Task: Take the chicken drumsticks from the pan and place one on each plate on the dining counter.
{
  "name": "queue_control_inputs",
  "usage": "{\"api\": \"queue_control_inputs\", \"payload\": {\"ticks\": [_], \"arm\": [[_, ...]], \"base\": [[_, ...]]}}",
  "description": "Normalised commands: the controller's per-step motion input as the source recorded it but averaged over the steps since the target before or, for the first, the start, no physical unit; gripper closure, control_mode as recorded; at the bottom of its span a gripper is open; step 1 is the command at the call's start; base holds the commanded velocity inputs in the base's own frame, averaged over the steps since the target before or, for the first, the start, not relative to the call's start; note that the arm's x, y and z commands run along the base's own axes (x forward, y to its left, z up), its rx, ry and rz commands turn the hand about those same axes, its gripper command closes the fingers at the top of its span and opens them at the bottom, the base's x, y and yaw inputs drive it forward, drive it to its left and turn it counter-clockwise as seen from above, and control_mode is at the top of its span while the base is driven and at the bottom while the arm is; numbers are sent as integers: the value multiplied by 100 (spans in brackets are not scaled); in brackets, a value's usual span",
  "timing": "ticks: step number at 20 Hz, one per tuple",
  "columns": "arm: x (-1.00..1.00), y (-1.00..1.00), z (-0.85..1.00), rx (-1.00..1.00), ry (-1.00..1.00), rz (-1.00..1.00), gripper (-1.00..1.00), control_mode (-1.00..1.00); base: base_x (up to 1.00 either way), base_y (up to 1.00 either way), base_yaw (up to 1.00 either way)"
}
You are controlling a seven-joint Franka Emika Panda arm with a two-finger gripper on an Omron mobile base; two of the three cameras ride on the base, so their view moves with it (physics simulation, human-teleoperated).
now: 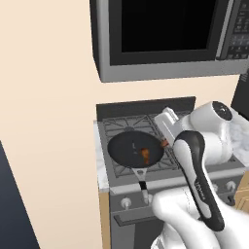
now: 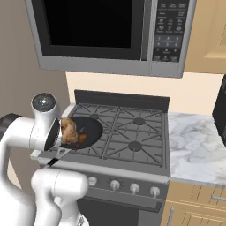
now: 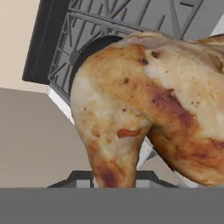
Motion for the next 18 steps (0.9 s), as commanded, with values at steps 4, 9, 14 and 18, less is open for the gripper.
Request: {"api": "queue_control_inputs", "payload": {"ticks": [4,9,14,18], "arm": [[-26,-11,4,4,6,-1,100,100],[0,0,0,0,0,0,100,100],[0,0,0,0,0,0,100,100],[0,0,0,0,0,0,100,100]], "base": [[-11,-4,-1],[-50,-22,-17],[-49,-32,-28],[-47,-50,-48]]}}
